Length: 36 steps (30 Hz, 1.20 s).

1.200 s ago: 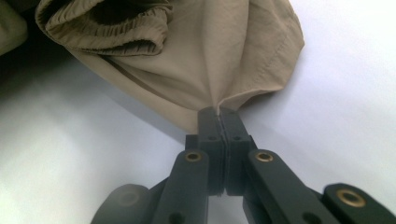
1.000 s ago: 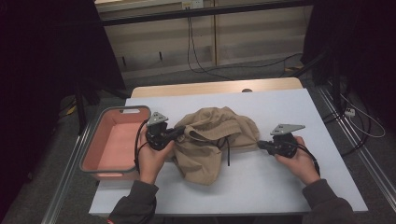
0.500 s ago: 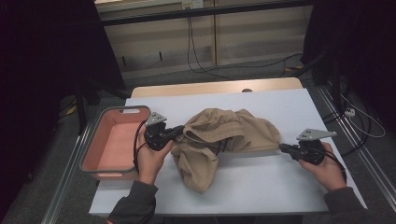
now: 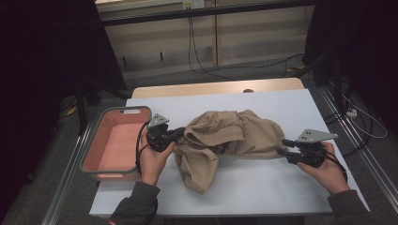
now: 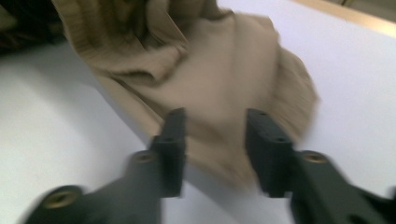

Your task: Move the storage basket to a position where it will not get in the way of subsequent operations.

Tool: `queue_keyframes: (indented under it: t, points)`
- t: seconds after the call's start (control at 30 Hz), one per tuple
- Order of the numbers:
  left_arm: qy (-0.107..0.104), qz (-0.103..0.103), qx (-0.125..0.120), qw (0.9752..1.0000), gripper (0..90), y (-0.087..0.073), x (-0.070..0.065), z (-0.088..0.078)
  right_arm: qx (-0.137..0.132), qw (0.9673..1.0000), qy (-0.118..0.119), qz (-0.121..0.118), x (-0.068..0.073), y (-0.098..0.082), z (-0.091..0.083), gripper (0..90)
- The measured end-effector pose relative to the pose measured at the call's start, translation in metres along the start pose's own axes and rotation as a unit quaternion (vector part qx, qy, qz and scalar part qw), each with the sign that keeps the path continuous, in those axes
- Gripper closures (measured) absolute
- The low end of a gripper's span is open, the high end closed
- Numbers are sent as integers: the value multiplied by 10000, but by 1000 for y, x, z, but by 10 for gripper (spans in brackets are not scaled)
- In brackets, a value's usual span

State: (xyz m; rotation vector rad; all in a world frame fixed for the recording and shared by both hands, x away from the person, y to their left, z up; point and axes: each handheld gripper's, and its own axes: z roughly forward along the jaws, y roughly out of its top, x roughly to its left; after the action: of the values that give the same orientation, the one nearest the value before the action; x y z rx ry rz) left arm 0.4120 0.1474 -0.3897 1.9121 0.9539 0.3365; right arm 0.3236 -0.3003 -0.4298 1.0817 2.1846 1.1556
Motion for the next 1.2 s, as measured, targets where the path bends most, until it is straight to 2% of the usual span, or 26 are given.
queue_keyframes:
  t: [0.1,0.27,0.37,0.47,0.53,0.63,0.7,0.77,0.8,0.87,0.93,0.97,1.1,1.17,1.2]
  points:
    - [18,-29,5,10000,895,-1,1,0,-55,9998,127,-132,11,9,7,453]
    - [31,-40,11,10000,895,-2,1,-1,15,9987,382,-343,28,18,27,353]
    - [35,-43,7,10000,895,-3,1,-2,168,9980,340,-513,37,22,42,292]
    - [60,-44,18,10000,895,-4,1,-3,280,9971,383,-591,46,26,57,250]
    - [73,-63,25,9999,895,-5,1,-3,330,9967,416,-617,52,30,67,258]
    - [96,-57,28,9999,895,-6,2,-4,257,9958,419,-777,61,37,80,231]
    - [101,-88,16,9999,895,-7,2,-4,293,9947,567,-802,68,40,89,229]
    - [103,-96,12,9999,895,-8,2,-5,414,9930,582,-944,73,39,97,217]
    - [100,-97,24,9999,895,-8,3,-5,478,9918,554,-1050,75,39,101,219]
    - [100,-114,29,9999,895,-8,3,-5,540,9914,519,-1069,77,38,106,235]
    - [98,-117,26,9999,895,-8,3,-5,539,9919,488,-1043,76,38,109,320]
    - [102,-111,13,9999,895,-8,2,-5,519,9928,434,-987,75,39,110,365]
    - [105,-104,4,9999,895,-7,2,-6,501,9948,492,-736,68,40,108,450]
    - [111,-101,4,9999,895,-7,2,-6,459,9952,548,-673,65,41,104,571]
    - [112,-101,13,9999,895,-7,2,-6,406,9961,536,-569,63,42,102,617]
